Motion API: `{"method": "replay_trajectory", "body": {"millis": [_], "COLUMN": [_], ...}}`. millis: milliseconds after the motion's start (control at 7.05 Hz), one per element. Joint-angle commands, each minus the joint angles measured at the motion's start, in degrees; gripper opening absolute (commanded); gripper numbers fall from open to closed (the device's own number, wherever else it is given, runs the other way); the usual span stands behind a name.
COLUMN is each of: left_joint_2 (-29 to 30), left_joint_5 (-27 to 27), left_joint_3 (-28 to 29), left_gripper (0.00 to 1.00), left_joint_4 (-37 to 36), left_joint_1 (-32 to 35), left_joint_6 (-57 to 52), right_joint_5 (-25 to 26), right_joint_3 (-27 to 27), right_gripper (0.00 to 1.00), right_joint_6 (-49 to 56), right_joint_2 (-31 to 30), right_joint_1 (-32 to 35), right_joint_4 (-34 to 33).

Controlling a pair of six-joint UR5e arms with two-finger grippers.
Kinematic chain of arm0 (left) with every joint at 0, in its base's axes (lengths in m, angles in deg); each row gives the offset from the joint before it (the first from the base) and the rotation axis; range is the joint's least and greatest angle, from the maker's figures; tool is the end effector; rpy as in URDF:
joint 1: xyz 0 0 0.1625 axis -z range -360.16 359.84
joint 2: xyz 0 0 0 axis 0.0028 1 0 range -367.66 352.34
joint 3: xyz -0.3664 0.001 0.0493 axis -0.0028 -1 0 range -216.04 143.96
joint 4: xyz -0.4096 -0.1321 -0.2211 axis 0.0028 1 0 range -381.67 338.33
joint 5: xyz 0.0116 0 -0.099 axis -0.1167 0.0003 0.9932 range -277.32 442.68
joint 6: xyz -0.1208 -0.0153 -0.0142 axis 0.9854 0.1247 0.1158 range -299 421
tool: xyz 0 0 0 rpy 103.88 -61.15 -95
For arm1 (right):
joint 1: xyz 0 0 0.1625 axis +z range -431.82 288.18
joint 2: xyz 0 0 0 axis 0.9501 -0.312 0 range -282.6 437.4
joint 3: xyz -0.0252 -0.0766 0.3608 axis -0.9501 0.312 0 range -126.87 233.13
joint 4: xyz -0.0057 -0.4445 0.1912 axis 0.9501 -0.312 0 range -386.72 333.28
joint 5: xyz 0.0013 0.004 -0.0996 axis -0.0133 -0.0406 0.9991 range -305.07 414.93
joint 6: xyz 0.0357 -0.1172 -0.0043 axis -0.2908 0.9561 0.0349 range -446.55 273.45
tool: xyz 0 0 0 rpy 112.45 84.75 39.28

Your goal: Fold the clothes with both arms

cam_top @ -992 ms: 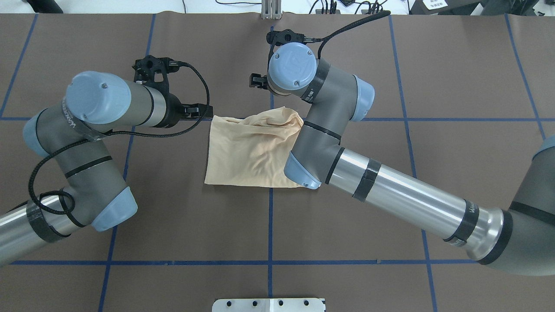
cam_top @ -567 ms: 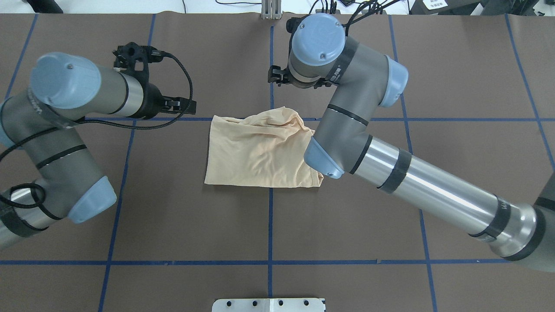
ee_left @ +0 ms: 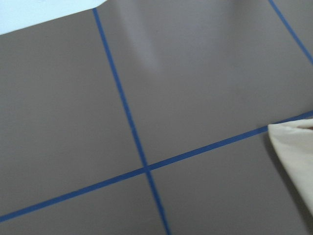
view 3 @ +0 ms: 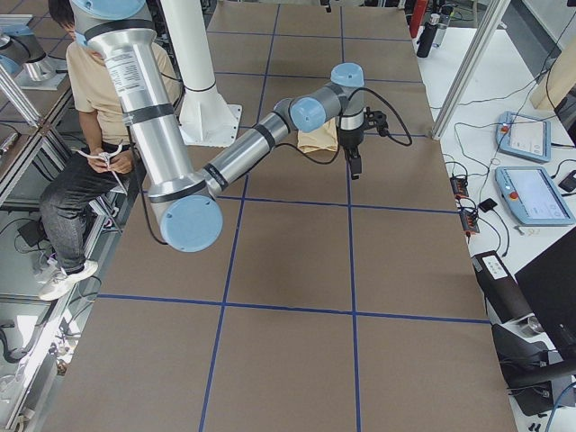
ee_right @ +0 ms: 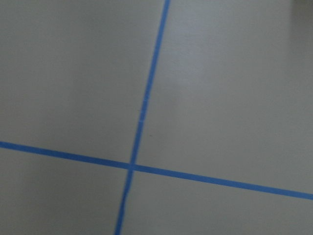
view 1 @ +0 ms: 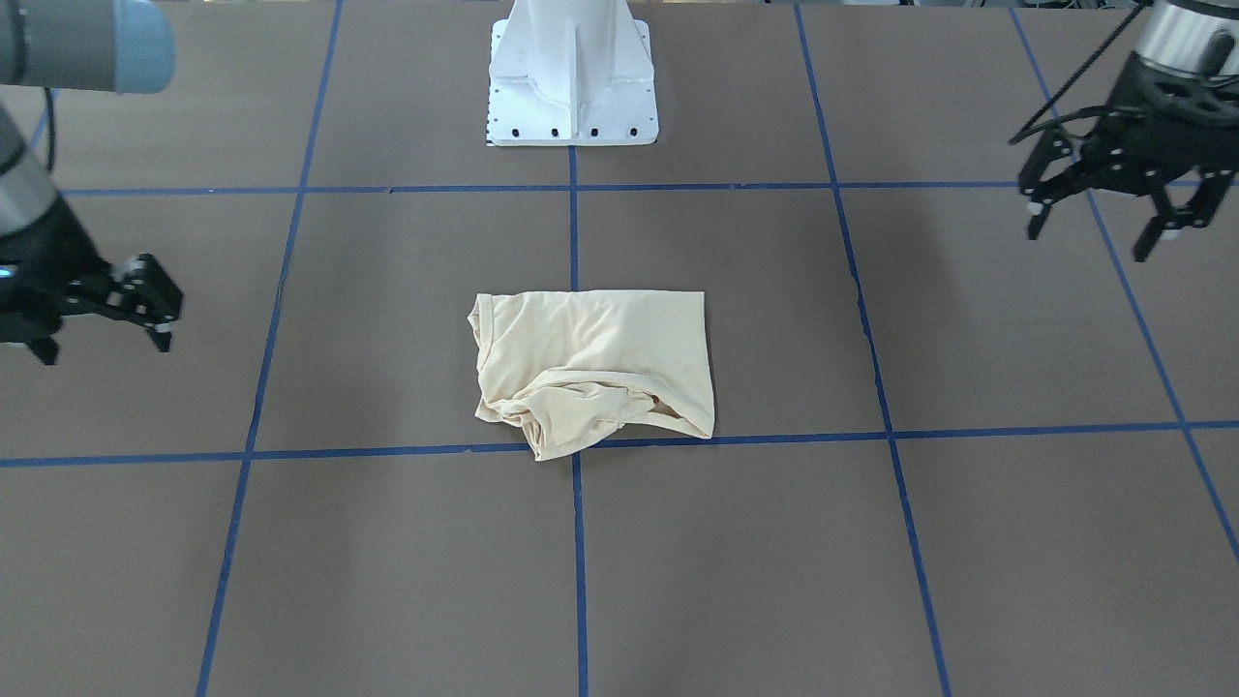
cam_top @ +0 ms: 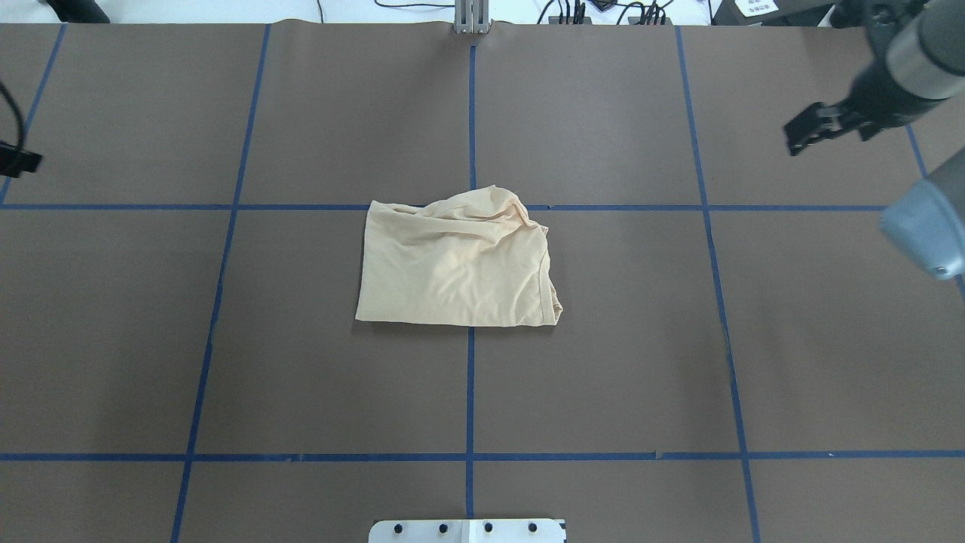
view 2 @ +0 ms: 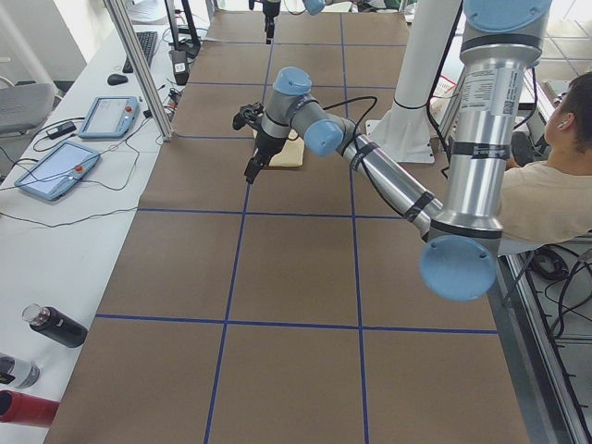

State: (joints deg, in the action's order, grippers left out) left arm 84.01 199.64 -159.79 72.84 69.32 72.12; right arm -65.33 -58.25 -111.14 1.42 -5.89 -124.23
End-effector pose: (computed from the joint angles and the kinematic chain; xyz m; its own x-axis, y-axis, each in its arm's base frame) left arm 0.1153 -0.5296 0.2822 0.7707 0.4357 -0.4649 -0.1225 0.8174 0.5629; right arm -0.1821 -0.5829 0.2987 0.7798 -0.1803 0.5995 0.0397 0.9700 0.2400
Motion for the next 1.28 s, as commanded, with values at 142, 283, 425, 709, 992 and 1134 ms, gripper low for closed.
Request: {"method": "replay_trajectory", "body": {"millis": [142,283,425,709,992,1134], "left_joint_2": [-6.41,-8.77,-9.83,-10.11,-12.21,-12.74], "left_joint_5": [5.47,5.56,5.64,6.0,11.57,15.54], "left_joint_3": [10.16,12.37,15.96,18.02,16.45,16.52], "left_gripper": [1.0,1.0,1.0,1.0,1.0,1.0], "left_joint_4": [0.23,0.14,0.14,-1.86,-2.76,-2.67], "left_joint_1": [20.13,21.65,22.1,25.62,25.71,25.71], "left_joint_6": [-22.45,-22.28,-22.19,-22.36,-22.11,-21.93], "right_joint_5": [-9.7,-12.87,-12.64,-10.98,-10.36,-11.22], "right_joint_3": [2.12,4.66,5.38,7.74,7.32,6.71], "right_gripper": [1.0,1.0,1.0,1.0,1.0,1.0], "right_joint_6": [31.55,35.62,38.79,38.73,35.51,30.0], "right_joint_2": [-18.98,-23.03,-27.86,-30.62,-27.15,-26.94], "right_joint_1": [21.29,25.95,27.48,28.8,28.64,27.59], "right_joint_4": [-0.13,-0.05,0.04,0.13,1.1,1.62]}}
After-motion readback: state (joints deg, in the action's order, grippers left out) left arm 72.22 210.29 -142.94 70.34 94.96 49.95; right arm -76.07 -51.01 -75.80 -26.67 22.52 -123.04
